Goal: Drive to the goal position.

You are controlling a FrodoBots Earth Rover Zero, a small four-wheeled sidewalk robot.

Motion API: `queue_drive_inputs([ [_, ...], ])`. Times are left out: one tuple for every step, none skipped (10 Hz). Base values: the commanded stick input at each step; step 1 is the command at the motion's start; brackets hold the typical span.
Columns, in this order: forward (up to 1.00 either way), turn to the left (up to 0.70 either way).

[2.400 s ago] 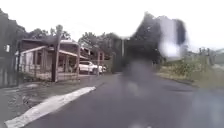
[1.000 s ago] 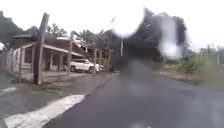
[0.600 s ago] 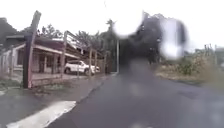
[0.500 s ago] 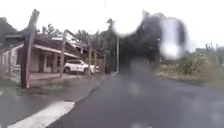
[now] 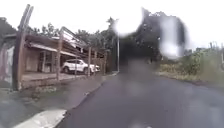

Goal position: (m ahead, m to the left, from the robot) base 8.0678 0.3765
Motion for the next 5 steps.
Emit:
queue_drive_inputs([
  [0.70, -0.10],
  [0.70, -0.35],
  [0.70, -0.35],
  [0.70, -0.29],
  [0.70, -0.12],
])
